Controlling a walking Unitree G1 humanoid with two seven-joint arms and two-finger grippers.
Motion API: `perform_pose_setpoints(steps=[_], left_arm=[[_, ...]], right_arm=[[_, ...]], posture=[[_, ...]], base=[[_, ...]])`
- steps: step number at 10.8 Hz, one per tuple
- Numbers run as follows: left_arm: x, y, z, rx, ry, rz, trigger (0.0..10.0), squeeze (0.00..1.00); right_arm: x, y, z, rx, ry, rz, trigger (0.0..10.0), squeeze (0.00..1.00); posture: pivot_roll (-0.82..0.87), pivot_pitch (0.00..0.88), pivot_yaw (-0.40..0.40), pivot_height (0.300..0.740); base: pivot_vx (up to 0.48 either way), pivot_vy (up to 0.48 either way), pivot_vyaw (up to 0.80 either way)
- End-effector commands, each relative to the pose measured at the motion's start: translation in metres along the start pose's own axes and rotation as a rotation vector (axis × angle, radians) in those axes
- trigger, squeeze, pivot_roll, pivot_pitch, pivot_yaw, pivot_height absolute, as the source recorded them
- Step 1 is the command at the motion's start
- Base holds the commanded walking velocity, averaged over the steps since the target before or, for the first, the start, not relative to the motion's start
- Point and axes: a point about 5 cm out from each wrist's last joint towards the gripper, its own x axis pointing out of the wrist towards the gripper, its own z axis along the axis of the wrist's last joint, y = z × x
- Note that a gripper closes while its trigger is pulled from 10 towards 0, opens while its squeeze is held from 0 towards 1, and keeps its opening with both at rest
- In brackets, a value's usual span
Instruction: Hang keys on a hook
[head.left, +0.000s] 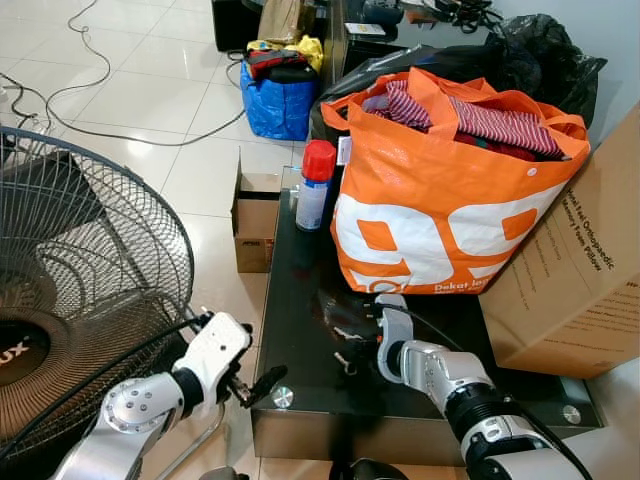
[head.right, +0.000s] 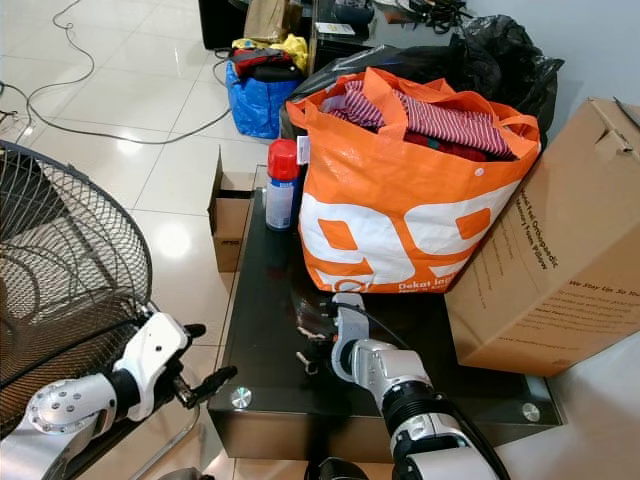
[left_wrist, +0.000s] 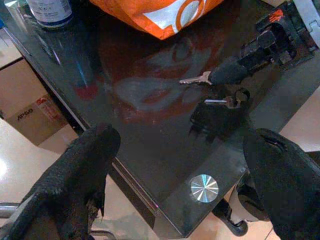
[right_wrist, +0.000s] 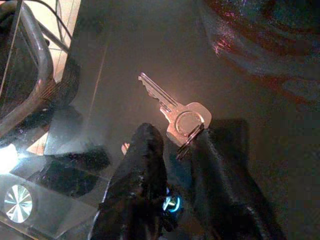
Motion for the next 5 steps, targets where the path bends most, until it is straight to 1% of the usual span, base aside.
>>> perform_pose_setpoints(steps=[1, 5], left_arm=[[0.0021, -0.003, -0.0004, 0.002, -0.002, -0.021, 10.0, 0.82], [0.0026, -0.0015, -0.0001, 0.007, -0.004, -0.019, 10.0, 0.82]], right_arm=[[-0.002, -0.0049, 0.0037, -0.018, 0.005, -0.014, 0.0, 0.0], [-0.0012, -0.0133, -0.0016, -0.031, 0.014, -0.041, 0.0, 0.0]], posture=[[0.0, 0.071, -0.132, 0.74], [0.0, 0.069, -0.128, 0.74]], base=[[0.0, 0.0, 0.0], [0.0, 0.0, 0.0]])
